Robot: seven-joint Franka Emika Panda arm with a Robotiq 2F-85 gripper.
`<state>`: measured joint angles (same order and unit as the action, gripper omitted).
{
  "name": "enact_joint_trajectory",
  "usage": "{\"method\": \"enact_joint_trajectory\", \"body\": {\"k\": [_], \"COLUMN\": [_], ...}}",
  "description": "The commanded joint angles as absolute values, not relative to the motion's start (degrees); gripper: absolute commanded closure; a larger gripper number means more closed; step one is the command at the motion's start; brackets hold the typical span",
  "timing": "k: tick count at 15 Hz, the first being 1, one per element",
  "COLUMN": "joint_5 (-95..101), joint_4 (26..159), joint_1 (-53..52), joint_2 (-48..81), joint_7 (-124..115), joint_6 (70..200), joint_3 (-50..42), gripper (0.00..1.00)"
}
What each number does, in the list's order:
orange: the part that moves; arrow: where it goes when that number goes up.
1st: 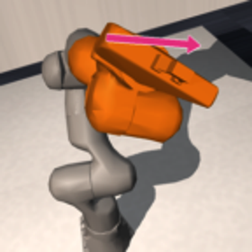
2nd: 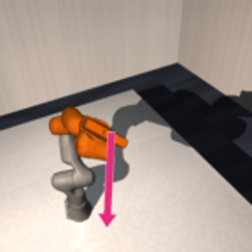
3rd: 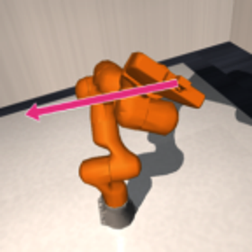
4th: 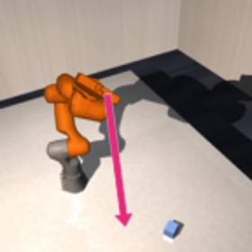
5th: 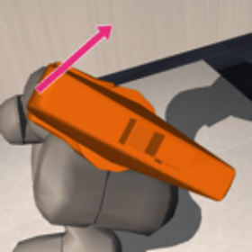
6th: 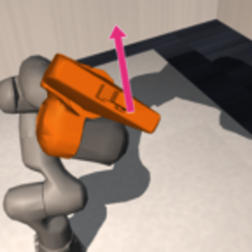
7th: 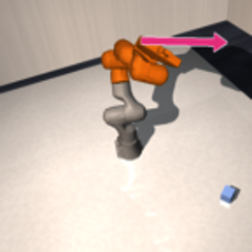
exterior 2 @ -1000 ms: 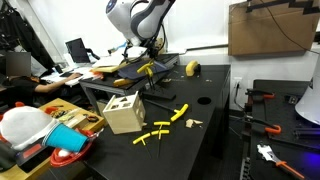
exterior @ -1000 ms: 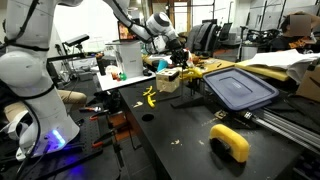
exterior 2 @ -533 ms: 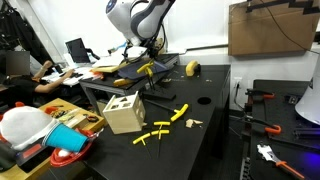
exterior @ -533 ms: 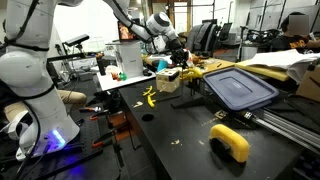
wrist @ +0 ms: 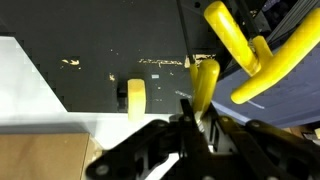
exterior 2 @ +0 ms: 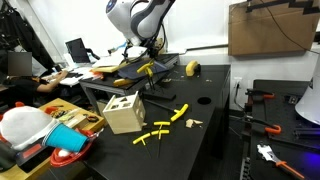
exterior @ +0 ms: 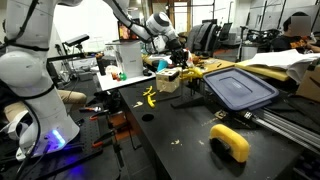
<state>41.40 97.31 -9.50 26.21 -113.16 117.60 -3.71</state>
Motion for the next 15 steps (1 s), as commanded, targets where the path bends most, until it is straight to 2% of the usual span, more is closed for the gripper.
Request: {"method": "enact_joint_trajectory", "body": {"k": [1, 15], "joint_5": [40.1, 41.0], "joint_4": [99.6, 100.3], "joint_1": [-9.5, -9.7], "joint_2": [24.0, 23.2], "joint_7": [-114.1, -114.3], "joint_6": [117.5, 116.5], "joint_3": [-3.4, -3.7], "gripper": [0.96, 0.96]}}
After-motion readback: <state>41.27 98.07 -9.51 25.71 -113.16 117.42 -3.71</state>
